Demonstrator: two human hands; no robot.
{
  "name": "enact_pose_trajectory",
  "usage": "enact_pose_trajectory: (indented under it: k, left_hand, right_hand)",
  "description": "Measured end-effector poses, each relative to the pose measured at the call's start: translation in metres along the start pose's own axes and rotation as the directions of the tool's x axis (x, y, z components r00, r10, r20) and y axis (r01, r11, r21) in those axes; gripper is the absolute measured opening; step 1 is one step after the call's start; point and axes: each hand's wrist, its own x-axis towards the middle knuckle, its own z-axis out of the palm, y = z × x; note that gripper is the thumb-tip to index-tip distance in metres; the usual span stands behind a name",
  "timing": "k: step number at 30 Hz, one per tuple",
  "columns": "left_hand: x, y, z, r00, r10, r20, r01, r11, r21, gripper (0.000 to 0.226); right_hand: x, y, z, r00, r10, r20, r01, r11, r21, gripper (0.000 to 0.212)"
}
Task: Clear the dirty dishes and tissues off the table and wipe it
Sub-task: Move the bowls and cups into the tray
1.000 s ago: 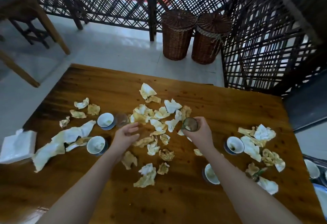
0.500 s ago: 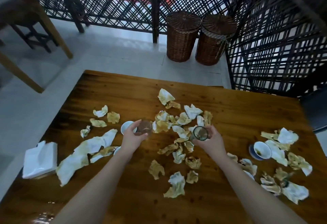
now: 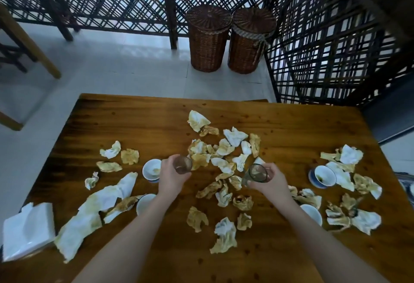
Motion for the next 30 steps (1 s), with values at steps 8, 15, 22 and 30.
enact_pose_trajectory:
  k: [8,15,22,30]
  left_hand:
    - [-0.011,0.049,0.021,0.979,0.176,0.107,-0.157,0.974,-0.16,0.059]
    - [-0.048,0.111,0.078,0.922,0.298,0.247,-0.229,0.935,-0.271,0.05]
    - [-0.127,0.164,0.151,0.853,0.362,0.377,-0.276,0.925,-0.263,0.055]
    - [-0.252,0.215,0.258,0.749,0.445,0.491,-0.371,0.895,-0.246,0.053]
  right_hand:
    - [-0.02,0.006,-0.036,0.995,0.02,-0.095,-0.015,0.998,0.053,0.056]
    - [-0.056,0.029,-0.104,0.969,0.04,-0.245,-0.005,0.99,0.143,0.059]
    - [-0.119,0.094,-0.191,0.92,0.071,-0.386,0.015,0.976,0.216,0.062]
    - [-0.198,0.185,-0.295,0.855,0.102,-0.509,-0.003,0.982,0.191,0.058]
